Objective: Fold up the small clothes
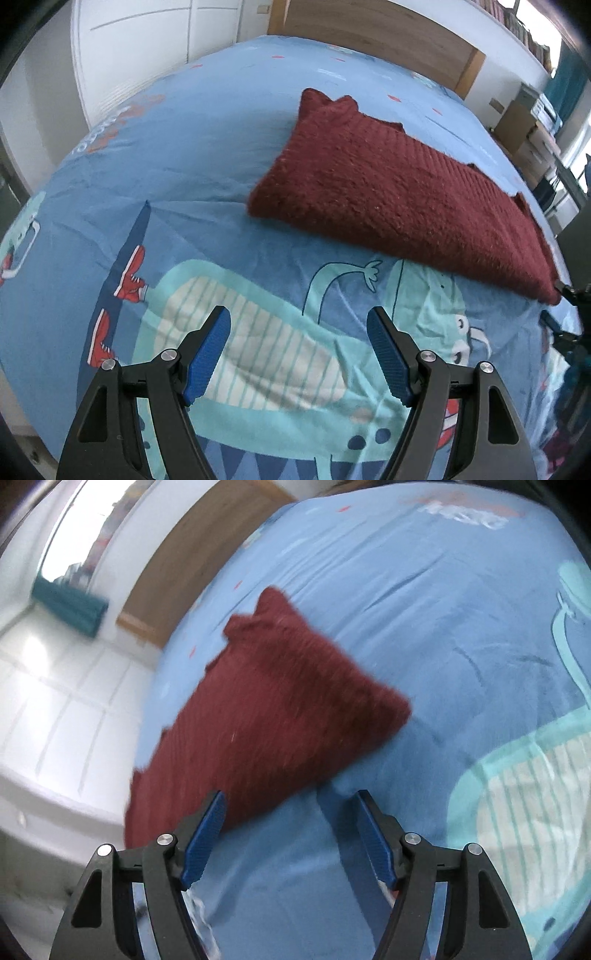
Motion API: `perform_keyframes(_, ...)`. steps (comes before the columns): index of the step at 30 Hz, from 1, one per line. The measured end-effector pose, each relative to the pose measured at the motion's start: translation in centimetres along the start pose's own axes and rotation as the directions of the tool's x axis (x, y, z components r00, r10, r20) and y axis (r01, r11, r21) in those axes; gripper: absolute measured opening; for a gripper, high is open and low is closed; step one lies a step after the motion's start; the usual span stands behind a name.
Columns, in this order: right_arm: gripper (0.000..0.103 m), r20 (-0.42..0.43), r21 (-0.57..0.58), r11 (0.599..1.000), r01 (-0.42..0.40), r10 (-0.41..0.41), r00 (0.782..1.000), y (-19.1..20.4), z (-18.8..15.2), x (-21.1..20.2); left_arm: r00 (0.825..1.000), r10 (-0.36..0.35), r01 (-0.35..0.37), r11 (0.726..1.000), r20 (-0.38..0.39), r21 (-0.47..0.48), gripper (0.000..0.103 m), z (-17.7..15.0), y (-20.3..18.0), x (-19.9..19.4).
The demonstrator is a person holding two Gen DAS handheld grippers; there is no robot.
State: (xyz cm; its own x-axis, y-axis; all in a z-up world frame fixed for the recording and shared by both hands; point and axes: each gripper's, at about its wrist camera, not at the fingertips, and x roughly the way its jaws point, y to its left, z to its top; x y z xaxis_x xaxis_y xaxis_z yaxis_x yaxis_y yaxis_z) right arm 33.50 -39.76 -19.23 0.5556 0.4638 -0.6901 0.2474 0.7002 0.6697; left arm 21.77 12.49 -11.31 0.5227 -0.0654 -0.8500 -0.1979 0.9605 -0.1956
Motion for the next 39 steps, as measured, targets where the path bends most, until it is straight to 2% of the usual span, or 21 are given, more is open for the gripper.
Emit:
perform_keyframes(4, 0.073, 0.064, 0.129, 0.990, -0.064, 0.056, 0.996, -1.8, 1.7, 0.1, 0.998, -0.067, 0.066, 0.996, -0.011, -0.056, 0.071, 0.5, 0.3, -0.7)
perform_keyframes(7, 0.074, 0.104, 0.187, 0.977, -0.098, 0.080, 0.991, -2.6, 3.1, 0.6, 0.996, -0.095, 0.094, 0.994, -0.006, -0.062, 0.071, 0.8, 0.0, -1.5)
perform_keyframes(15, 0.074, 0.140, 0.204, 0.969, -0.137, 0.110, 0.984, -2.6, 6.1, 2.4, 0.986, -0.165, 0.163, 0.981, -0.012, -0.101, 0.071, 1.9, -0.1, -3.0)
perform_keyframes(18, 0.061, 0.134, 0.204, 0.971, -0.120, 0.094, 0.987, -2.8, 6.7, 2.9, 0.982, -0.188, 0.185, 0.975, -0.014, -0.126, 0.071, 2.4, 0.1, -3.3)
perform_keyframes(20, 0.043, 0.131, 0.229, 0.965, -0.124, 0.096, 0.987, -3.1, 6.9, 3.2, 0.980, -0.199, 0.195, 0.972, -0.015, -0.135, 0.071, 2.7, 0.3, -3.6)
perform_keyframes(23, 0.034, 0.126, 0.272, 0.949, -0.161, 0.131, 0.983, -3.8, 7.2, 3.3, 0.981, -0.193, 0.188, 0.973, -0.021, -0.131, 0.071, 3.0, 0.4, -3.8)
perform_keyframes(27, 0.030, 0.135, 0.286, 0.938, -0.195, 0.162, 0.977, -3.4, 7.7, 2.7, 0.982, -0.187, 0.181, 0.974, -0.032, -0.138, 0.071, 3.0, 0.8, -3.8)
perform_keyframes(33, 0.028, 0.159, 0.297, 0.913, -0.279, 0.241, 0.957, 0.6, 8.7, 2.1, 0.980, -0.197, 0.189, 0.967, -0.031, -0.169, 0.071, 3.1, 2.2, -4.4)
perform_keyframes(39, 0.027, 0.116, 0.281, 0.904, -0.323, 0.302, 0.946, 7.0, 9.4, 3.1, 0.982, -0.188, 0.185, 0.961, 0.004, -0.207, 0.071, 3.1, 5.0, -6.2)
